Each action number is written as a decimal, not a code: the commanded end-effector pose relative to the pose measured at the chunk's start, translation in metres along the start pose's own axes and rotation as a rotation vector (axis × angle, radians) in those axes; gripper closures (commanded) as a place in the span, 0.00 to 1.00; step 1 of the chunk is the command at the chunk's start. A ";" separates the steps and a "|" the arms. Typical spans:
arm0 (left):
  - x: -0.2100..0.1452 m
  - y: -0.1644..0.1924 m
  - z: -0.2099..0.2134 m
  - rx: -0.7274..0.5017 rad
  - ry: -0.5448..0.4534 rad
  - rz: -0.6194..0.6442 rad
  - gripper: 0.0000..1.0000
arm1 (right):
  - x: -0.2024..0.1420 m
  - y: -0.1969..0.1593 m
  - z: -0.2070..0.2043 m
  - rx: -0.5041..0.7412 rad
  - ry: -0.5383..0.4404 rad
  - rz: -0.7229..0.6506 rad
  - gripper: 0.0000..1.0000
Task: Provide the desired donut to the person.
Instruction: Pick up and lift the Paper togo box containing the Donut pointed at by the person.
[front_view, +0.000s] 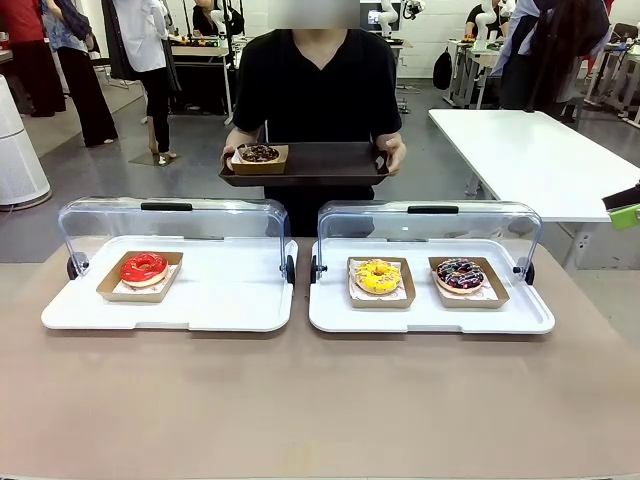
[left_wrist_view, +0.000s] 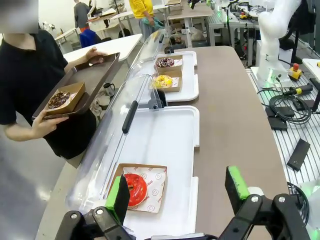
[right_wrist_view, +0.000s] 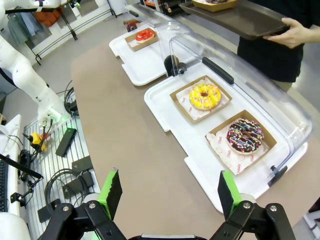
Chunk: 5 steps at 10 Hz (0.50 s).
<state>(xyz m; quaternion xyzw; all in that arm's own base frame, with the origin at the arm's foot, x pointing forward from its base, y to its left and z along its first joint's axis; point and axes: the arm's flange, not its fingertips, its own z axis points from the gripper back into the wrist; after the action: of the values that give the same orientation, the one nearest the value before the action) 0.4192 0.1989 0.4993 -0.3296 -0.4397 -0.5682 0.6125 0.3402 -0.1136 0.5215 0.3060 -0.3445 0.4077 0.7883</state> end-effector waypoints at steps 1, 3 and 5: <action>0.001 0.000 0.001 0.002 0.000 -0.002 0.00 | 0.001 -0.002 -0.001 0.010 -0.034 0.012 0.00; 0.001 0.000 0.001 0.002 0.000 -0.002 0.00 | 0.001 -0.002 -0.001 0.010 -0.034 0.012 0.00; 0.001 0.000 0.001 0.002 0.000 -0.002 0.00 | 0.001 -0.002 -0.001 0.010 -0.034 0.012 0.00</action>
<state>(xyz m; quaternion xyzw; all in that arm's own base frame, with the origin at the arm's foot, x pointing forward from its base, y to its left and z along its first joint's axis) 0.4192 0.1988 0.4993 -0.3295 -0.4396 -0.5682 0.6126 0.3402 -0.1136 0.5215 0.3060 -0.3445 0.4077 0.7883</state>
